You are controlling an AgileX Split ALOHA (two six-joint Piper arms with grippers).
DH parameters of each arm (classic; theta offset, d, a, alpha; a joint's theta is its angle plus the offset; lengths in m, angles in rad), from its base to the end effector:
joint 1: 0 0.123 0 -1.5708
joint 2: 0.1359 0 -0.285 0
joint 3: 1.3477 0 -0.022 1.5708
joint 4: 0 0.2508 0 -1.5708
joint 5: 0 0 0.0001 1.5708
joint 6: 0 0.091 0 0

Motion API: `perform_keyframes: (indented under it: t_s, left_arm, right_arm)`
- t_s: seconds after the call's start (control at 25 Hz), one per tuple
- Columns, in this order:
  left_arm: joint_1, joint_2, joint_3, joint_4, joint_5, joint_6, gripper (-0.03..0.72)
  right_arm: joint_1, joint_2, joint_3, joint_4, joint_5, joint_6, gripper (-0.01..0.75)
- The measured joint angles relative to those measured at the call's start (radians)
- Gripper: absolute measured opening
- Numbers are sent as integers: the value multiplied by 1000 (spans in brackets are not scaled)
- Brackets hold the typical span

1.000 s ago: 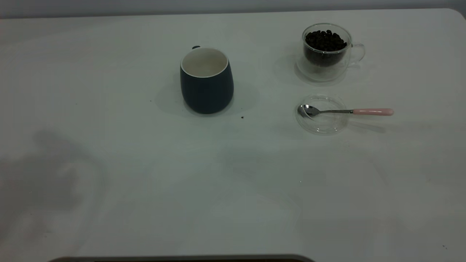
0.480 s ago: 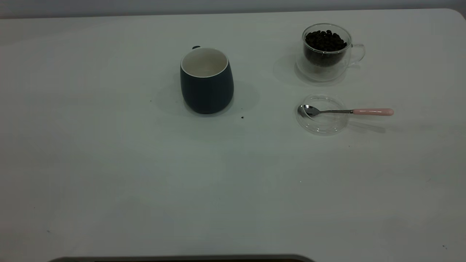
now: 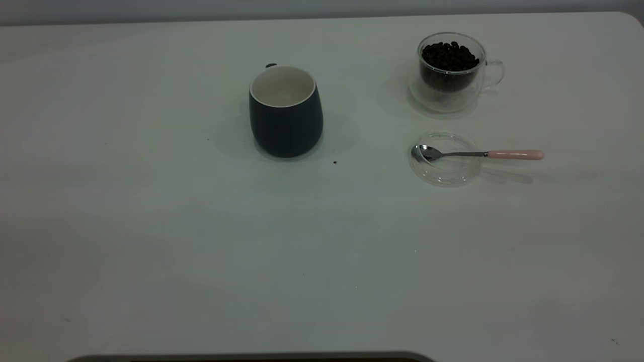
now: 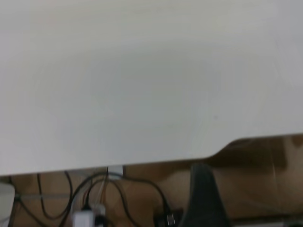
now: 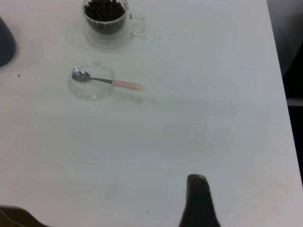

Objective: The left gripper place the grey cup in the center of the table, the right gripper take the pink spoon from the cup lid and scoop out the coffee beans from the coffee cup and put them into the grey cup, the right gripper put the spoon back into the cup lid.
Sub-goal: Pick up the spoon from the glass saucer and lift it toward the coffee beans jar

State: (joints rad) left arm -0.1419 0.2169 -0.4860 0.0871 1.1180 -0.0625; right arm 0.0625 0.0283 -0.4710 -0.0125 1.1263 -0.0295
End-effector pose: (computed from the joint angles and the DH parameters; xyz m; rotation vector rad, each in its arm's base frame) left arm 0.0264 0.0034 0.2670 0.0977 2.3261 0.0080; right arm -0.0006 -0.0011 0.2641 -0.0990 2.1649 0.0036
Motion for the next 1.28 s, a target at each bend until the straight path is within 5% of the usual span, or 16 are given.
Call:
perform_keyframes:
  t_s: [0.28,0.56,1.08,1.28]
  left_arm:
    - [14,-109,0,0,3,-1,586]
    - [172,-228,0,1,11,-1,586]
    - [176,-235,0,1,15,-1,586]
    - [176,-235,0,1,15,-3,586]
  right_arm:
    - [0,0,0,0,0,0,579]
    - [0,0,0,0,0,0,579]
    - [0,3,-12,26,-12,0,579]
    - [0,143,-61,49,-151,0,579]
